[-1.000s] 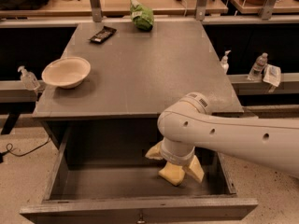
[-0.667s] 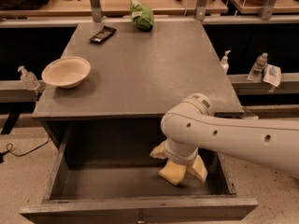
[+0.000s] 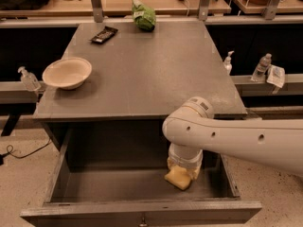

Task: Pick sponge from top drawer and place on counter

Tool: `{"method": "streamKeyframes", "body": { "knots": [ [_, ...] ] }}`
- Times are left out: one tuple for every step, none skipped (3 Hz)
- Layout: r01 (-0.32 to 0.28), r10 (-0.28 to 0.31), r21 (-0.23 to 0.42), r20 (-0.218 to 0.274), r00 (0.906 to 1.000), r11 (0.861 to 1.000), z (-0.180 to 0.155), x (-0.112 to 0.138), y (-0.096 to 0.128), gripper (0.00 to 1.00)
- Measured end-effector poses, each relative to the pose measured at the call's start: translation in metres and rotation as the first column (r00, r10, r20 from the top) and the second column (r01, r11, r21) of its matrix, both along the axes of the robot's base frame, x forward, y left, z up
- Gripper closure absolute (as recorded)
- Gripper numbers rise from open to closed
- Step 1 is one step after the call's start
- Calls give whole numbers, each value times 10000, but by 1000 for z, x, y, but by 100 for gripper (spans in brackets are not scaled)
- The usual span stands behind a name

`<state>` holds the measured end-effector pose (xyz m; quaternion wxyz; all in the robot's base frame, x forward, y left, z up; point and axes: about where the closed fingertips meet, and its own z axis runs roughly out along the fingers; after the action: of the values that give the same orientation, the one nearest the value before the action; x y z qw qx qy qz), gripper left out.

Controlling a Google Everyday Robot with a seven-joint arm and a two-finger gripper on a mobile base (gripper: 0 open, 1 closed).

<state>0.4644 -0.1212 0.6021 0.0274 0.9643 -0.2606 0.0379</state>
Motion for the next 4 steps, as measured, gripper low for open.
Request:
{"method": "streamKeyframes", "body": {
  "knots": [
    [32,-32,18,-134,9999,10000,-1,2,-2,78],
    [-194,166,1167,246,9996,9930,46,2,16,100],
    [-539,477,1944,362,9982,9794,82,-3,35,100],
    [-721,607,2607,516,9968,9627,120,-16,45,100]
  ]
}}
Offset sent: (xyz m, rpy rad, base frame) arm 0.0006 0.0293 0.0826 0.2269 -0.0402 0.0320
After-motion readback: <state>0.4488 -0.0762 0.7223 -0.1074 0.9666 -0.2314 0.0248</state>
